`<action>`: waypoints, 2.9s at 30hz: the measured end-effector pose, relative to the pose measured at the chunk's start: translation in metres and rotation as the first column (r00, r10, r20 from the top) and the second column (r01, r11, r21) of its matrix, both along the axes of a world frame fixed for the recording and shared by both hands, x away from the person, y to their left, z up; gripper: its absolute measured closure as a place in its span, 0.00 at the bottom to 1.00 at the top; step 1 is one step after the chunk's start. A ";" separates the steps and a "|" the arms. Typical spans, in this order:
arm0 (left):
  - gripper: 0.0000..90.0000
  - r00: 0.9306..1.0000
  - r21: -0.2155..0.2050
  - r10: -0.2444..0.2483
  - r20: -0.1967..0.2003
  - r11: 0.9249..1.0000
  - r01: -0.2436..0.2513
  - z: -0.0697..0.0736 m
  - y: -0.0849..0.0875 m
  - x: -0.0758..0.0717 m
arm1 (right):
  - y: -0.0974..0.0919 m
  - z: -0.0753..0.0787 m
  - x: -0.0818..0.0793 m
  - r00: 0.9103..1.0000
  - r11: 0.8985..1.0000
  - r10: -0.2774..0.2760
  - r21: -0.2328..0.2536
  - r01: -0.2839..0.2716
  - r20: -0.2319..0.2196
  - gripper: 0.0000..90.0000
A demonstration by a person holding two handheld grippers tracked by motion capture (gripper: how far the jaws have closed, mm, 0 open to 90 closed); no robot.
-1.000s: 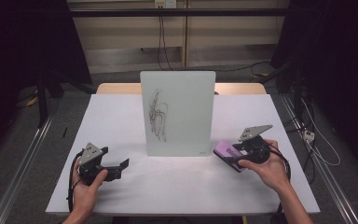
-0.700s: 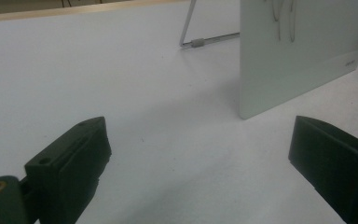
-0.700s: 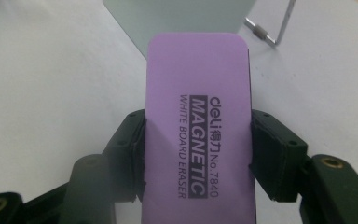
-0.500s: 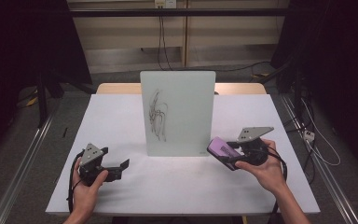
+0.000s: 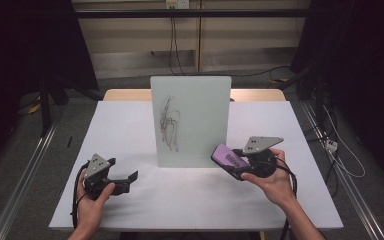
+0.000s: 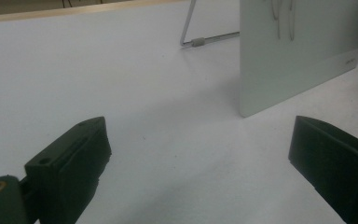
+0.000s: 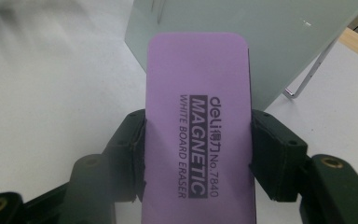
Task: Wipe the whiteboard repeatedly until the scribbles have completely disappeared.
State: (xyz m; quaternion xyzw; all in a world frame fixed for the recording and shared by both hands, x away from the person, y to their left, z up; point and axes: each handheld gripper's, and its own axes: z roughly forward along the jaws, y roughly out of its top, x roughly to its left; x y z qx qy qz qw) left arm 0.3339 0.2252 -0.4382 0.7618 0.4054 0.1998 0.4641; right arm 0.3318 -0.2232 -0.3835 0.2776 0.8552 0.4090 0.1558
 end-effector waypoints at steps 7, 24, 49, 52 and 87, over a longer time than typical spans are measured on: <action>0.05 1.000 0.000 0.005 -0.006 1.000 -0.005 -0.001 -0.001 0.001 | 0.008 0.002 0.002 1.000 1.000 0.026 0.018 -0.026 0.007 0.47; 0.06 1.000 0.008 -0.007 -0.015 1.000 0.007 -0.002 -0.001 0.002 | 0.041 0.021 0.024 0.995 0.994 0.096 0.053 -0.098 0.033 0.46; 0.06 1.000 0.009 -0.017 -0.020 1.000 0.017 -0.002 -0.001 0.003 | 0.094 0.064 0.066 0.983 0.985 0.153 0.062 -0.159 0.105 0.47; 0.06 1.000 0.006 -0.017 -0.026 1.000 0.017 -0.003 -0.001 0.003 | 0.098 0.071 0.070 0.982 0.985 0.149 0.064 -0.157 0.115 0.46; 0.06 0.999 0.008 -0.023 -0.026 1.000 0.023 -0.002 0.001 0.003 | 0.123 0.119 0.106 0.971 0.995 0.087 0.021 -0.094 0.223 0.46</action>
